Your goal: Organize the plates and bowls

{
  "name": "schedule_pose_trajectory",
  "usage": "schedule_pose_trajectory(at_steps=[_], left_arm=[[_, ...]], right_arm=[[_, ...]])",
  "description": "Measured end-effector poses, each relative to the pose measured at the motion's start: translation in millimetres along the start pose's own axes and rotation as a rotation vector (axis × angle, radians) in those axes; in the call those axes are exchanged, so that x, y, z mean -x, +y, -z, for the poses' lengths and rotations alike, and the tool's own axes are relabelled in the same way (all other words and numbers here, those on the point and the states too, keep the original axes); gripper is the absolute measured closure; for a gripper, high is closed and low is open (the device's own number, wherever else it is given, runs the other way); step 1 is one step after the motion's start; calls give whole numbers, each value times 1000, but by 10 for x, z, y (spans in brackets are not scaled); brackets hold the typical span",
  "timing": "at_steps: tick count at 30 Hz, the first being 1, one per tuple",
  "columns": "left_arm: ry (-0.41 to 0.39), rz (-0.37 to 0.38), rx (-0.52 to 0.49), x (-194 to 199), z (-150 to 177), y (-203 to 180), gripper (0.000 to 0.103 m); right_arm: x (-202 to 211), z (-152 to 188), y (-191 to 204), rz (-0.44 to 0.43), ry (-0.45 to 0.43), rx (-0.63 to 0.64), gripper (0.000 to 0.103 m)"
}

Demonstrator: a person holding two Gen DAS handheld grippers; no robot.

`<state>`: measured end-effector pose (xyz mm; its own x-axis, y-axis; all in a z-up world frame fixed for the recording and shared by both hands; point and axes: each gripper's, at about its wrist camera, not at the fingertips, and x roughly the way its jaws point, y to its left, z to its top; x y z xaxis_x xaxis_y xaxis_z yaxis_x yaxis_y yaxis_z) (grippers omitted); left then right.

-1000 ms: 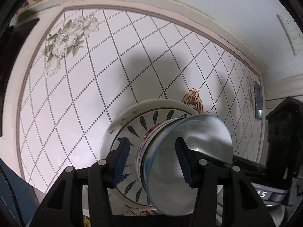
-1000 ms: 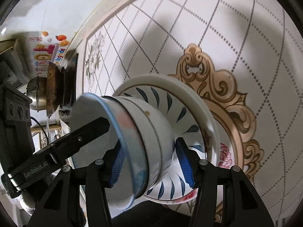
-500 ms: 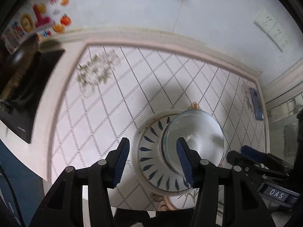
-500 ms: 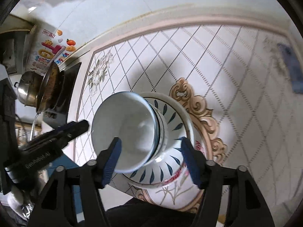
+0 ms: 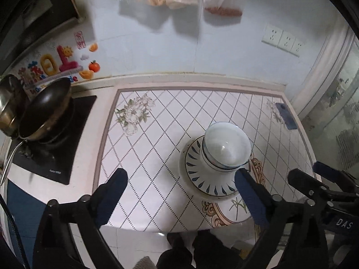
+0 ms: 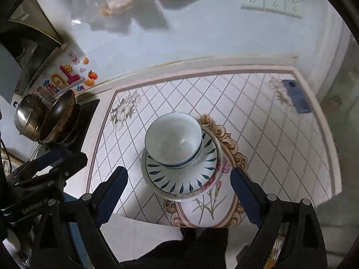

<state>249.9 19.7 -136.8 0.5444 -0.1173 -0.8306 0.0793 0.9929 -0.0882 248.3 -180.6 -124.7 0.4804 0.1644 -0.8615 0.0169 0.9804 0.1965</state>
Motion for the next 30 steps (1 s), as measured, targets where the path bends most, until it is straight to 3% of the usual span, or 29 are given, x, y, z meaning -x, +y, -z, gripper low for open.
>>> schedule_pose_trajectory(at_steps=[12, 30], left_arm=[[-152, -35, 40, 792, 380, -7, 4], [-233, -97, 73, 1540, 1113, -190, 0]], right_arm=[[1014, 507, 129, 42, -165, 15, 2], [1959, 1242, 66, 46, -264, 102, 0]])
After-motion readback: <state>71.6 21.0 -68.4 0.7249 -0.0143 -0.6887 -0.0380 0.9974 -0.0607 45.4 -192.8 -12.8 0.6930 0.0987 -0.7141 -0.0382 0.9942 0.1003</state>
